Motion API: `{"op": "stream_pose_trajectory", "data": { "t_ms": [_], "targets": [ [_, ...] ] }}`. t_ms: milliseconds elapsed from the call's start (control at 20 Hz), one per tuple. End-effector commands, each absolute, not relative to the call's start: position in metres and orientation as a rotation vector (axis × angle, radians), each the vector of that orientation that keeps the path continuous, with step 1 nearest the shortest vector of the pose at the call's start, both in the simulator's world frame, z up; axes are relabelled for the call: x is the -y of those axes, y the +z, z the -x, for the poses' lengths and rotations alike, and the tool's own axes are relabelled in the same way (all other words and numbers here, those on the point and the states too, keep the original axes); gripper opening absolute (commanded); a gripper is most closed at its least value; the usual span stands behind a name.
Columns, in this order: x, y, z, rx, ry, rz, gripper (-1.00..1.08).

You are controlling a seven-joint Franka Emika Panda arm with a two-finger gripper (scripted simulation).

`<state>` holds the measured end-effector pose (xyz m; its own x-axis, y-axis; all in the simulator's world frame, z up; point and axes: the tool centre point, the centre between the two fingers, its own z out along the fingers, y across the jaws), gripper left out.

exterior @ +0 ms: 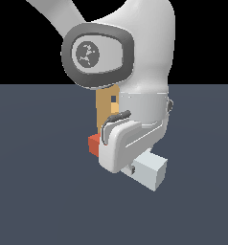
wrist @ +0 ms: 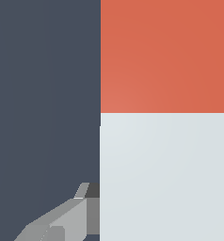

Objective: Insert the peg into the horizontal hole in a box.

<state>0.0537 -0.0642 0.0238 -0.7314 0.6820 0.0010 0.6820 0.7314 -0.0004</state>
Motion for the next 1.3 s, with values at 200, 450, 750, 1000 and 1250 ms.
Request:
{"op": "stream_pose_trajectory", "data": {
  "t_ms": [200, 450, 750, 1000, 1250],
  "targets": [
    [0.065, 0.024, -0.054, 2.923, 0.000, 1.151, -1.00],
    [0.064, 0.025, -0.054, 2.918, 0.000, 1.162, -1.00],
    [0.065, 0.034, -0.052, 2.884, -0.001, 1.243, -1.00],
    [0.065, 0.048, -0.051, 2.826, -0.001, 1.370, -1.00],
    [0.065, 0.068, -0.048, 2.735, -0.002, 1.545, -1.00]
  ]
}}
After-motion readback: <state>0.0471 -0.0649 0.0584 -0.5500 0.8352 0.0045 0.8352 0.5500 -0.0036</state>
